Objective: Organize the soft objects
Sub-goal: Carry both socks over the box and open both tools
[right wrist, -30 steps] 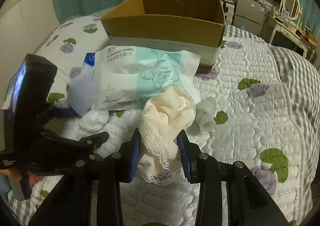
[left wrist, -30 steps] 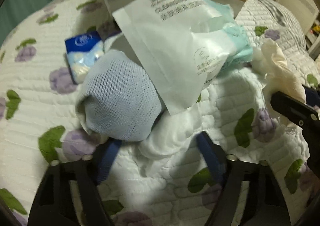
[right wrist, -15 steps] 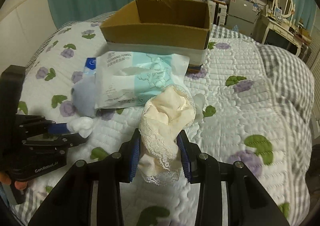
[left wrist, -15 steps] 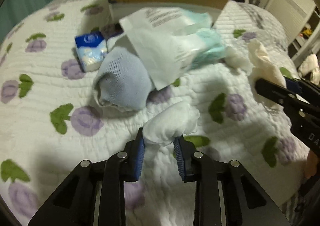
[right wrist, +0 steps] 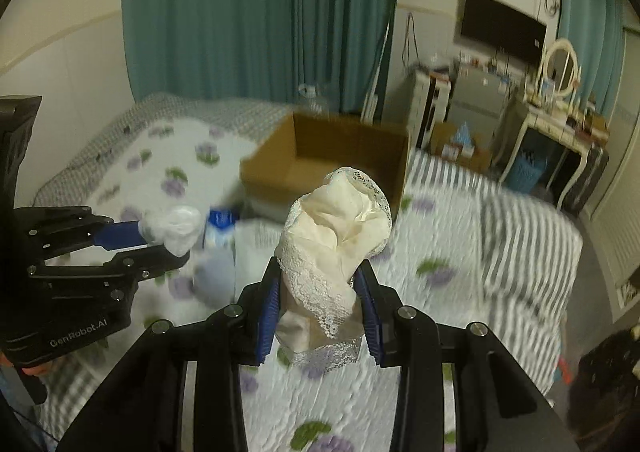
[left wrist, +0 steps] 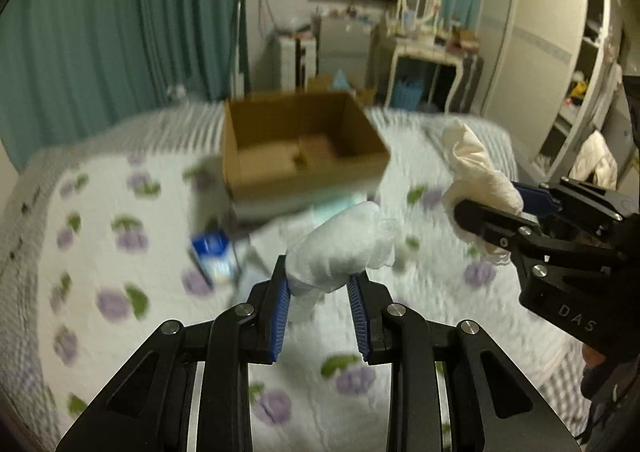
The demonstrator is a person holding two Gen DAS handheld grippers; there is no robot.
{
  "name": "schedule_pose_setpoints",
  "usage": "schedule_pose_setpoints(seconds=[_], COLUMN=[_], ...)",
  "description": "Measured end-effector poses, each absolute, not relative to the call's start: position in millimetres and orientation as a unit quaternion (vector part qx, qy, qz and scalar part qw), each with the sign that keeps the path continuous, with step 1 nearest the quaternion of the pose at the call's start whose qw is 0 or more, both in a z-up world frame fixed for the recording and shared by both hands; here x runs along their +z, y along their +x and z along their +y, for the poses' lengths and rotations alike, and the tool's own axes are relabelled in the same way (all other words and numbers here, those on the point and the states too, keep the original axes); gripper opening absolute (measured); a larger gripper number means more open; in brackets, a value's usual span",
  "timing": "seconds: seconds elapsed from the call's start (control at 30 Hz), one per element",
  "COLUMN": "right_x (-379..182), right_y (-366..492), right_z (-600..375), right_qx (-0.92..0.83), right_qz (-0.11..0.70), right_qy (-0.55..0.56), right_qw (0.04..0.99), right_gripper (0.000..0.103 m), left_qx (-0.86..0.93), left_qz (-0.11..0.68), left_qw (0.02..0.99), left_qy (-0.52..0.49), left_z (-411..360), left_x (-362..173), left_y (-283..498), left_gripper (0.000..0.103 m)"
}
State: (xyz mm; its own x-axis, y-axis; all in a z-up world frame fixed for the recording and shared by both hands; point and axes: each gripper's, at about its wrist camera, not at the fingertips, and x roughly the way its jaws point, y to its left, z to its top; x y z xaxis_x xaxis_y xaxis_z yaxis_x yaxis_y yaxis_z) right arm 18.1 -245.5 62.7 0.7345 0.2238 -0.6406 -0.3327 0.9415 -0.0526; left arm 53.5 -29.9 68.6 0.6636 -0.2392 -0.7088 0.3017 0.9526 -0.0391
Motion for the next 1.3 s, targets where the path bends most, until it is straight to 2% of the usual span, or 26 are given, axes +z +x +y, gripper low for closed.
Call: schedule_pose_setpoints(seconds=[0.2,0.43,0.67,0.87,0.97,1.0,1.03,1.07,1.13,1.2,1.27,1.3], right_x=[111.0,120.2,70.0,11.6,0.5,0.2,0.8,3.2,14.1,31.2,51.5,60.8], right_y=[62.3,145.5,246.2,283.2,286.0,285.5,284.1,281.6,272.0,259.9,243.6,234.3], right_z=[-232.2,-219.9,-216.5,-221.5,-226.3,-228.0,-228.9,-229.2,-233.4,-240.0,-246.2,-250.3], right_qx=[0.166,0.172,0.168,0.156,0.151,0.151,0.149,0.143,0.130,0.121,0.120,0.118], right_qz=[0.292,0.281,0.323,0.363,0.363,0.360,0.359,0.355,0.340,0.329,0.320,0.314], right_qy=[-0.088,-0.078,-0.069,-0.069,-0.074,-0.073,-0.074,-0.077,-0.078,-0.071,-0.063,-0.063], right_qw=[0.938,0.941,0.929,0.916,0.917,0.918,0.918,0.921,0.928,0.934,0.938,0.940], right_gripper=[0.031,0.026,0.019,0.017,0.018,0.020,0.029,0.044,0.058,0.064,0.077,0.079], left_qx=[-0.138,-0.118,-0.122,-0.108,-0.110,-0.112,-0.115,-0.114,-0.112,-0.108,-0.101,-0.096], left_qz=[0.351,0.362,0.386,0.413,0.412,0.407,0.406,0.405,0.408,0.406,0.396,0.386], left_qw=[0.926,0.924,0.914,0.903,0.903,0.904,0.905,0.905,0.905,0.906,0.911,0.916], left_qy=[0.031,0.029,0.032,0.043,0.057,0.060,0.059,0.059,0.056,0.049,0.050,0.051], left_z=[-28.9,-31.7,-45.2,-52.7,-57.4,-57.8,-58.7,-58.3,-55.6,-51.2,-45.9,-42.6], left_x=[106.1,105.7,69.7,25.7,15.0,14.5,15.9,16.7,23.2,35.8,48.4,59.2], left_y=[110.6,199.3,271.9,303.0,301.7,297.6,295.7,293.6,287.1,277.1,267.2,257.5], left_gripper=[0.027,0.027,0.027,0.028,0.033,0.034,0.035,0.040,0.047,0.059,0.070,0.075])
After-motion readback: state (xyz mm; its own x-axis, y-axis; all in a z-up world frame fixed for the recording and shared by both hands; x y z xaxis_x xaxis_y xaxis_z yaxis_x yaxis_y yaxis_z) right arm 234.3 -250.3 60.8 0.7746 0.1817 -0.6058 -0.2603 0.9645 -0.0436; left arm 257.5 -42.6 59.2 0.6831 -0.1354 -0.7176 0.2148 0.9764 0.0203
